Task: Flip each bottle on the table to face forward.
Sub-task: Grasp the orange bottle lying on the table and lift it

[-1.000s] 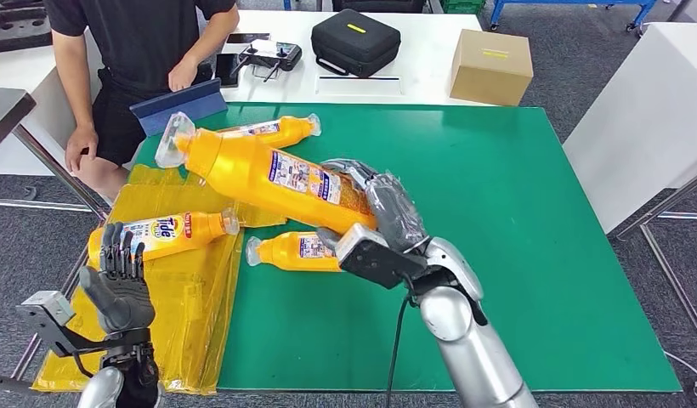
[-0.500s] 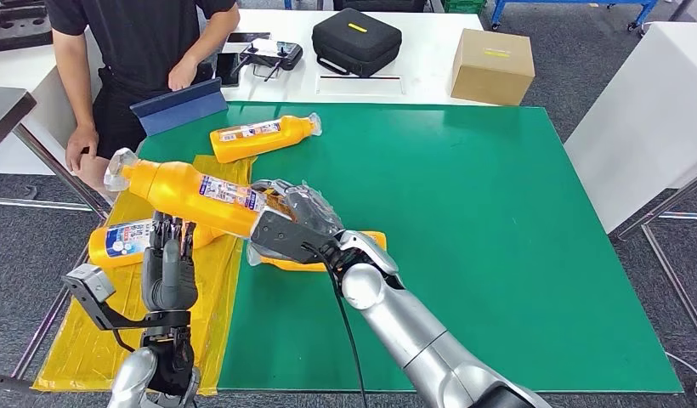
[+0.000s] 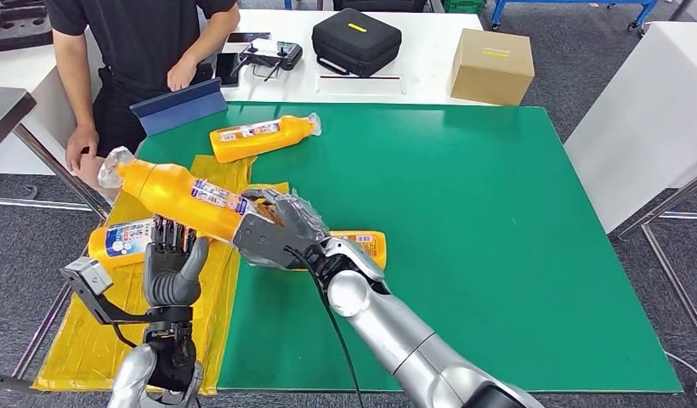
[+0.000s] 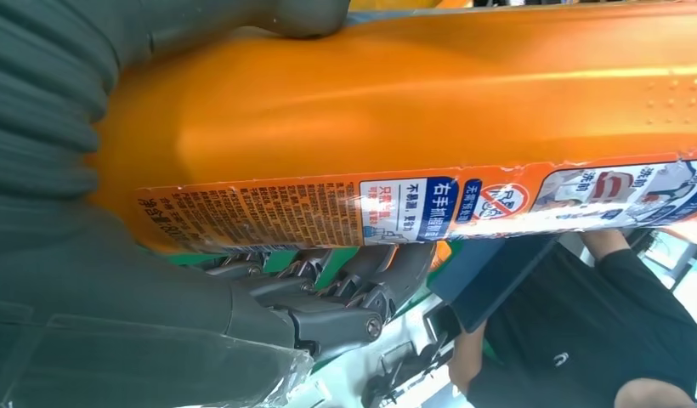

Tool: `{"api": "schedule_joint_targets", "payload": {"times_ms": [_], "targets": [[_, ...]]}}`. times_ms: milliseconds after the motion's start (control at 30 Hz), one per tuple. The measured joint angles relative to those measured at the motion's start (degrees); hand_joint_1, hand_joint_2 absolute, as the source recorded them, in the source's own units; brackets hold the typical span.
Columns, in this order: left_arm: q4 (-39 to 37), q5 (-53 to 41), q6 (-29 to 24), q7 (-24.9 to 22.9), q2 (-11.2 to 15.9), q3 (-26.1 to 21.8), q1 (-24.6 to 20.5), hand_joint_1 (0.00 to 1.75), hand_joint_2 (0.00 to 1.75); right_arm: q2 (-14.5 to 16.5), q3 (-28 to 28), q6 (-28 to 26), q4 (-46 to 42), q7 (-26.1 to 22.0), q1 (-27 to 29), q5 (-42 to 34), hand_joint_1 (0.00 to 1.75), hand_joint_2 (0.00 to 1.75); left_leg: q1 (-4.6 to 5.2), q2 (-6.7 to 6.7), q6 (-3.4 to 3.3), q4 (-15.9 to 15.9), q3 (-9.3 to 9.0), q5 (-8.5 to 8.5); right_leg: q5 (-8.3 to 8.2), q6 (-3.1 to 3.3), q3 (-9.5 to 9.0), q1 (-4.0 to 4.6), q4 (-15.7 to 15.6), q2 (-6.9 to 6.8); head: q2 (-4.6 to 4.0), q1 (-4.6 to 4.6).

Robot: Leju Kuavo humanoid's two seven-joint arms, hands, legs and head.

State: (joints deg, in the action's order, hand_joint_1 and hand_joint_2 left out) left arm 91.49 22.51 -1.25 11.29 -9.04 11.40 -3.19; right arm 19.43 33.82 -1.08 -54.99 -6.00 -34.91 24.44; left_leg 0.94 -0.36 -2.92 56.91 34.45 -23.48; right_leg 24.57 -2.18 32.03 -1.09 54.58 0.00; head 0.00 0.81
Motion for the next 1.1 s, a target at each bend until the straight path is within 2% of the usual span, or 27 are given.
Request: {"api": "schedule_joint_targets", "payload": {"times_ms": [367,600,1100], "targets": [[-0.1,10.5,4.9,-5.5,-0.8,0.5,-1.7,0.00,1.75,0.0,3.8,-3.2,0.0,2.8,-0.9,3.8,1.75,1.75,0.01,0.00,0.00,0.0,0.00,0.00,0.00,0.00,0.01,-0.01,0.0,0.01,0.00,0.01],[-0.8,20.2,7.7,-11.2,-0.8,-0.5,-2.9,0.00,1.75,0.2,7.9,-5.5,0.8,3.4,-0.8,8.3,1.75,1.75,0.00,0.05,0.00,0.0,0.00,0.00,0.00,0.00,0.04,0.00,0.0,0.01,0.00,0.00],[-1.3,20.6,7.2,-11.0,-0.1,-2.2,-1.8,0.00,1.75,0.5,13.5,-5.7,1.1,4.3,0.8,9.8,1.75,1.75,0.00,0.06,0.01,0.0,0.04,-0.01,0.01,0.01,0.11,0.00,0.0,0.02,0.00,-0.02]]}}
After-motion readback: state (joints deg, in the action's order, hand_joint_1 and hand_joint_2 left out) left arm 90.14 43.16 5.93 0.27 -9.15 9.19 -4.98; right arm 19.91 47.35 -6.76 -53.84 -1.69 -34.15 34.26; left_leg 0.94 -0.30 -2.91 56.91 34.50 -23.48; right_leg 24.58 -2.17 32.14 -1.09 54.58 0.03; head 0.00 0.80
